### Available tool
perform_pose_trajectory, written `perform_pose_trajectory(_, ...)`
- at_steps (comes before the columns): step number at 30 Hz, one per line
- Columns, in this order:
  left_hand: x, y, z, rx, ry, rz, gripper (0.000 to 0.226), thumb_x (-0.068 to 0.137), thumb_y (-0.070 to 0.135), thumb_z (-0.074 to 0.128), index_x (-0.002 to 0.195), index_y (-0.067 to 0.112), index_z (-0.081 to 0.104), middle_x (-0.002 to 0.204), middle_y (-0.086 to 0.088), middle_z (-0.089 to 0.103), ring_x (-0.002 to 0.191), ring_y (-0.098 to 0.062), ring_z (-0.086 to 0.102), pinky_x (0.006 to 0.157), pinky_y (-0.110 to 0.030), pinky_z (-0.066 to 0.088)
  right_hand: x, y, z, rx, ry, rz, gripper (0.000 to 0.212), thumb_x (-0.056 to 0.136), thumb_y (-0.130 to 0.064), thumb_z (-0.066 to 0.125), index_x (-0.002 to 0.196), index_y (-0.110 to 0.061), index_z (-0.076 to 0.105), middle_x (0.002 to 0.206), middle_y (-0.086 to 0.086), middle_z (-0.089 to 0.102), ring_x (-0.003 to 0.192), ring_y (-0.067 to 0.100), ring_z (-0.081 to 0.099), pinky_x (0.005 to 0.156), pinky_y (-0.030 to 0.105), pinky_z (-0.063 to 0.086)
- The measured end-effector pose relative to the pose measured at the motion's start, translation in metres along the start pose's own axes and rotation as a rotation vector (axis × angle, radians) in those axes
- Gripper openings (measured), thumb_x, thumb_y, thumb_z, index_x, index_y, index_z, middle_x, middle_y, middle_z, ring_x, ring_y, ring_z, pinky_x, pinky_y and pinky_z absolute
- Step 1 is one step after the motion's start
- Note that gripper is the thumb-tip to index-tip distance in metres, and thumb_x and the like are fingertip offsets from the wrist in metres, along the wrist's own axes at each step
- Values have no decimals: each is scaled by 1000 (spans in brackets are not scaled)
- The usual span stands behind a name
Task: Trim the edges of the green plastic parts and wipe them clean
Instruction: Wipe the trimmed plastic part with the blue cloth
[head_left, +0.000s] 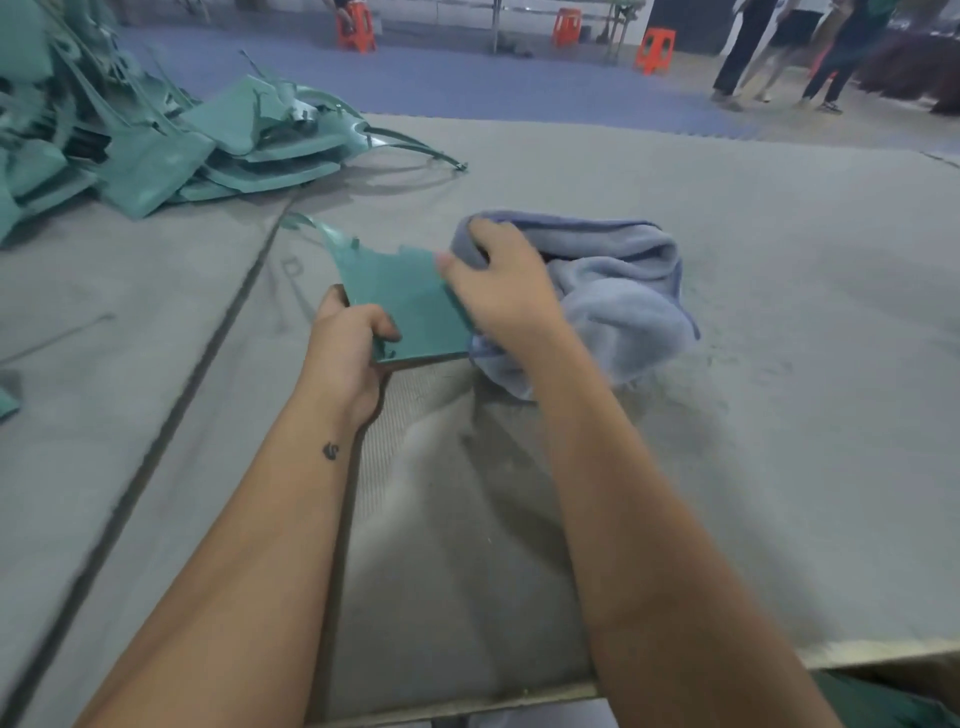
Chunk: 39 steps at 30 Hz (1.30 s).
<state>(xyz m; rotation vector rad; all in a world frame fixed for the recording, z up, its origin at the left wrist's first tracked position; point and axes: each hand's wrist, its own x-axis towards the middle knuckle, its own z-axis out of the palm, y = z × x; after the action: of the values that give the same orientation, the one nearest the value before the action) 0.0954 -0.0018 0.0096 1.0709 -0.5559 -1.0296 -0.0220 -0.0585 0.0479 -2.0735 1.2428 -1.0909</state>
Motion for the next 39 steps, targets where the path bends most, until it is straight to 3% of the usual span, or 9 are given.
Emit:
perform_pose_trajectory(6,6,2,-4,-177,-20,-113,31,103,30,38,96,18,66,79,-1,75,68,-15,72,56,-27,57,-21,4,33,169,-126,-46,35,87,-32,61,67,-26,33,72,-8,43,70,13,45,67,30,35)
perform_pose_trajectory(8,9,-1,-4,-225,4,-115,38,105,38,33,91,21,65,74,1,75,65,-13,72,51,-25,55,-28,4,37,221,-255,-20,16,89,-36,59,87,-25,47,79,-12,54,72,7,50,70,25,41)
perform_pose_trajectory(11,10,-4,-5,-386,-42,-143,51,101,50,34,86,20,72,77,0,74,71,-13,73,57,-25,57,-42,-4,38,293,-367,-124,37,96,-31,49,127,-11,54,124,3,59,113,2,48,99,8,29)
perform_pose_trajectory(14,10,-3,-7,-486,-66,-166,55,95,64,34,113,21,63,94,-4,75,86,-18,73,67,-29,59,-48,-9,45,167,-462,-279,38,101,-25,39,128,-4,55,141,11,50,136,19,37,116,34,23)
perform_pose_trajectory(20,6,-2,-4,-417,-101,-184,58,100,58,27,136,19,51,113,-5,69,112,-18,64,92,-33,53,-23,-1,54,-329,-410,-200,58,102,-44,26,150,-11,26,157,7,26,145,18,20,119,36,14)
perform_pose_trajectory(26,7,-3,-3,-393,-34,-171,43,103,50,28,126,25,54,116,-4,68,104,-18,68,91,-39,54,-14,6,46,-279,-386,-144,53,102,-42,30,145,-13,38,152,4,37,142,17,28,117,34,19)
perform_pose_trajectory(31,14,-8,-10,-431,-82,-170,56,98,62,26,100,20,65,95,-2,74,89,-16,72,70,-26,58,-37,-10,48,188,-389,-97,36,98,-38,46,123,-22,65,134,-1,58,131,12,44,113,34,30)
perform_pose_trajectory(35,11,-13,-8,-494,-133,-137,70,98,61,26,87,17,80,100,-4,75,94,-15,72,72,-26,58,-33,-13,54,19,-433,-170,46,101,-40,35,139,-18,49,147,0,45,140,12,32,117,37,22)
perform_pose_trajectory(39,8,-12,-4,-508,-162,-154,38,103,40,34,115,17,62,108,-5,73,102,-15,69,86,-30,56,-20,-8,54,-197,-416,-113,59,102,-47,24,150,-14,27,158,3,24,147,13,14,120,35,11)
